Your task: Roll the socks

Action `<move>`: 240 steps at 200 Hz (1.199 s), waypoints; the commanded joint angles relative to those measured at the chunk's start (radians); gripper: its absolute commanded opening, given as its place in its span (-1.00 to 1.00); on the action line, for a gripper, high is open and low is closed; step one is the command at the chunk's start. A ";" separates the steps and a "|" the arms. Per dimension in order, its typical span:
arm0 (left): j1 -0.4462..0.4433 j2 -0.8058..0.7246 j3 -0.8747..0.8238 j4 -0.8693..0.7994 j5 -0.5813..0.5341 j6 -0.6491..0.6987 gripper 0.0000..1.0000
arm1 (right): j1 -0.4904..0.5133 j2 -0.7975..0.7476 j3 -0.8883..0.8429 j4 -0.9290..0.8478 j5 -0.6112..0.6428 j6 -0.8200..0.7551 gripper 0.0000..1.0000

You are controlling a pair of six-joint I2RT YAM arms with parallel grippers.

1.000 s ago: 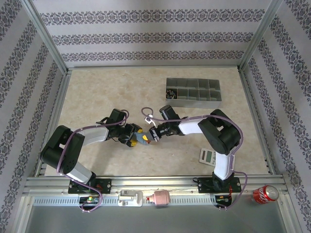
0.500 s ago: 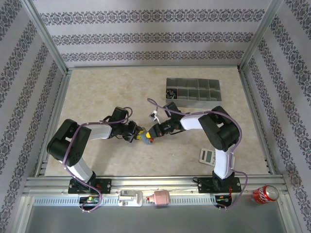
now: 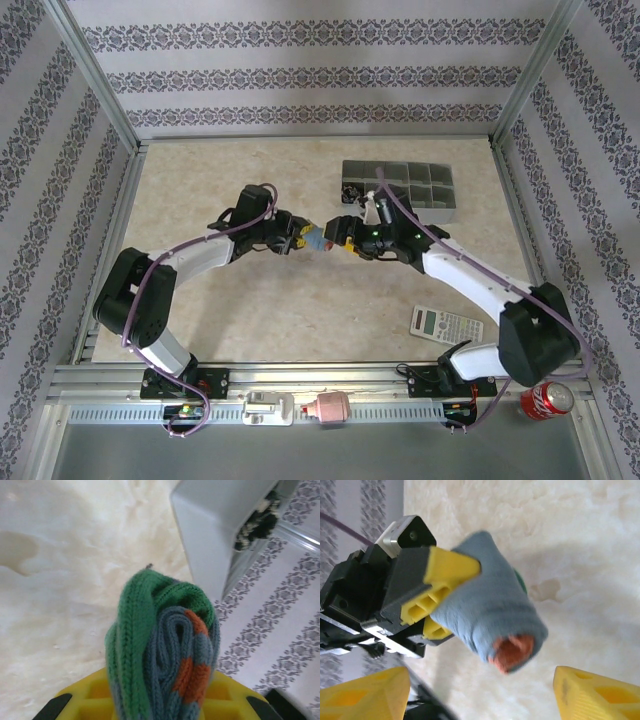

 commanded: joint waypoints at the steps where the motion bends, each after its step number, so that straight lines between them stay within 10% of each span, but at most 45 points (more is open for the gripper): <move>1: 0.006 0.031 0.056 -0.060 0.024 -0.091 -1.00 | 0.014 -0.025 -0.067 0.100 0.027 0.443 0.52; 145: -0.001 0.057 0.127 -0.011 0.058 -0.219 -1.00 | 0.016 0.156 -0.071 0.488 0.047 0.820 0.63; 240: -0.008 0.049 0.124 0.003 0.087 -0.243 -1.00 | -0.021 0.224 -0.028 0.507 0.017 0.754 -0.34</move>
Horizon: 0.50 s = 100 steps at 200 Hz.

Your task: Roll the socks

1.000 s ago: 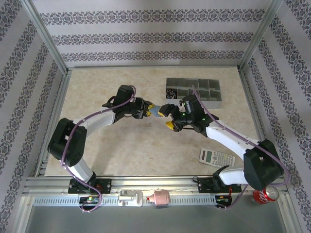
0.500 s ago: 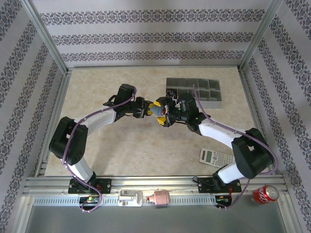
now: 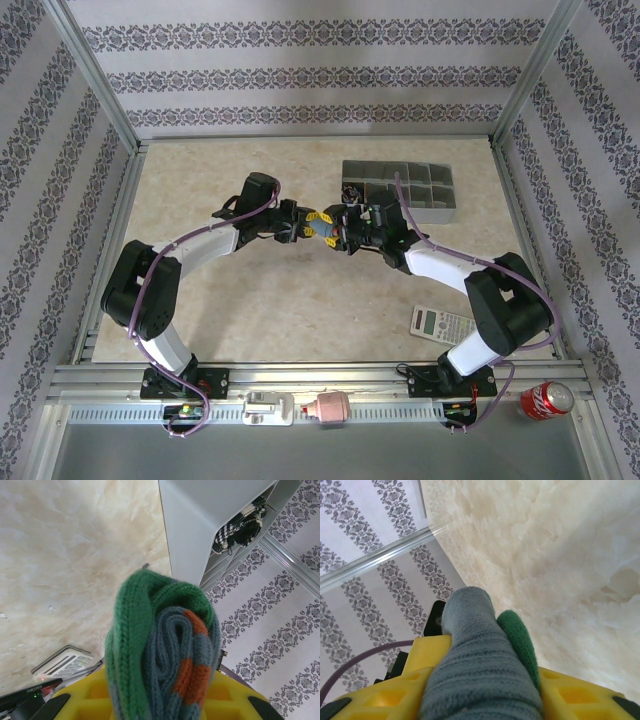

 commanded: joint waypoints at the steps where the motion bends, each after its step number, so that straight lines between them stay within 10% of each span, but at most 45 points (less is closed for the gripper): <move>1: -0.007 -0.009 0.010 0.048 0.037 -0.025 -1.00 | -0.011 0.016 0.035 0.001 -0.007 -0.038 -0.34; 27: -0.009 -0.006 0.014 0.052 0.042 -0.021 -0.99 | -0.013 0.003 0.048 -0.025 0.002 -0.068 -0.73; 40: -0.009 -0.003 0.027 0.047 0.051 0.002 -0.45 | -0.016 -0.027 0.066 -0.082 0.023 -0.121 -1.00; 100: 0.006 -0.160 0.148 -0.361 -0.159 0.476 0.45 | -0.159 -0.195 0.391 -0.885 0.301 -0.835 -1.00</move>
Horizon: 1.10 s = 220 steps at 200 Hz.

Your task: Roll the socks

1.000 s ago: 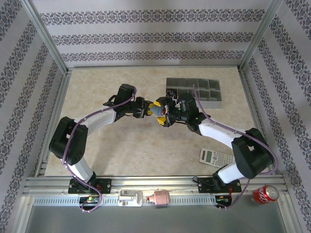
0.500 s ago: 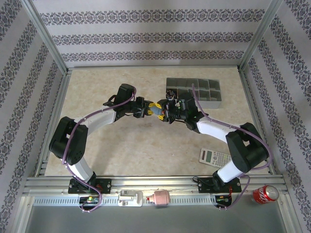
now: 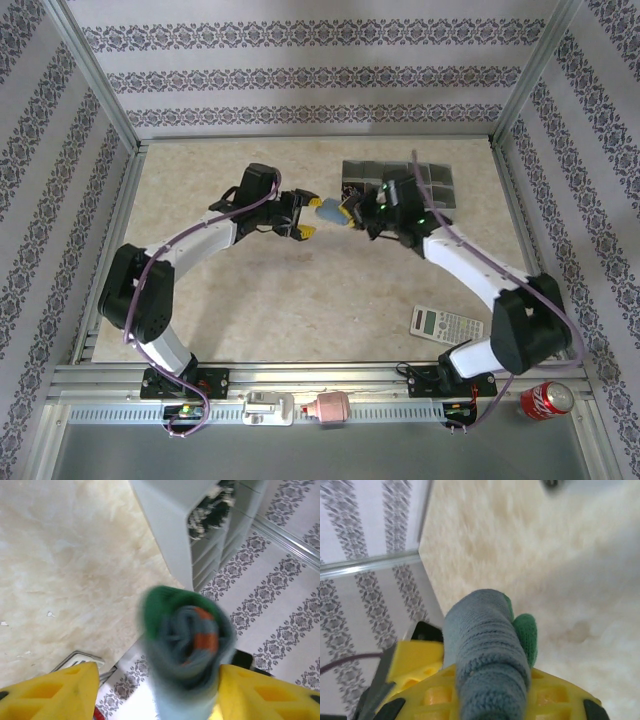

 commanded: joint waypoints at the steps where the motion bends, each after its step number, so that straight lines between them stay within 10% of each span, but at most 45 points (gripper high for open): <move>1: 0.006 -0.121 0.047 -0.207 -0.122 0.282 0.47 | -0.068 -0.049 0.174 -0.387 0.175 -0.421 -1.00; 91: 0.006 -0.463 -0.026 -0.340 -0.433 0.760 0.47 | -0.115 0.415 0.765 -0.818 0.422 -0.908 -1.00; 220: 0.013 -0.563 -0.087 -0.338 -0.465 0.787 0.48 | -0.075 0.709 0.924 -0.884 0.602 -1.039 -1.00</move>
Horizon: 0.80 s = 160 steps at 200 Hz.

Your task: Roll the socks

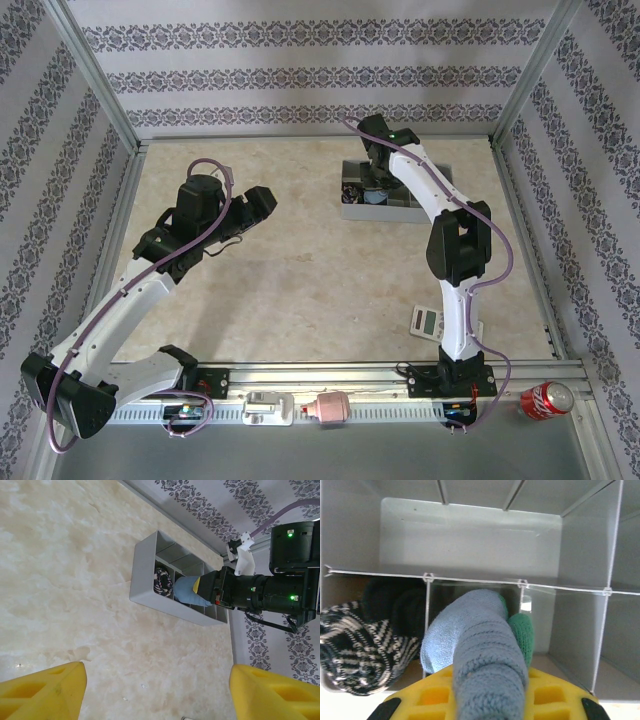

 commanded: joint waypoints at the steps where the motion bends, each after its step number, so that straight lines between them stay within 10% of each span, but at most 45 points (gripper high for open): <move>1: 0.011 -0.011 -0.011 -0.023 -0.012 0.028 0.48 | -0.001 -0.004 -0.027 -0.010 0.046 -0.033 -1.00; 64: 0.013 0.023 0.002 -0.006 0.005 0.019 0.47 | 0.012 0.110 0.010 -0.019 -0.006 -0.063 -1.00; 85: 0.014 0.020 0.001 -0.008 0.007 0.021 0.47 | 0.016 0.089 0.026 -0.043 0.006 -0.056 -0.18; 112: 0.014 0.020 -0.007 -0.004 0.015 0.014 0.47 | 0.021 -0.009 -0.014 -0.004 0.001 -0.052 0.22; 160: 0.022 0.043 0.002 0.008 0.037 0.012 0.47 | 0.001 -0.106 -0.030 0.023 -0.019 -0.039 0.11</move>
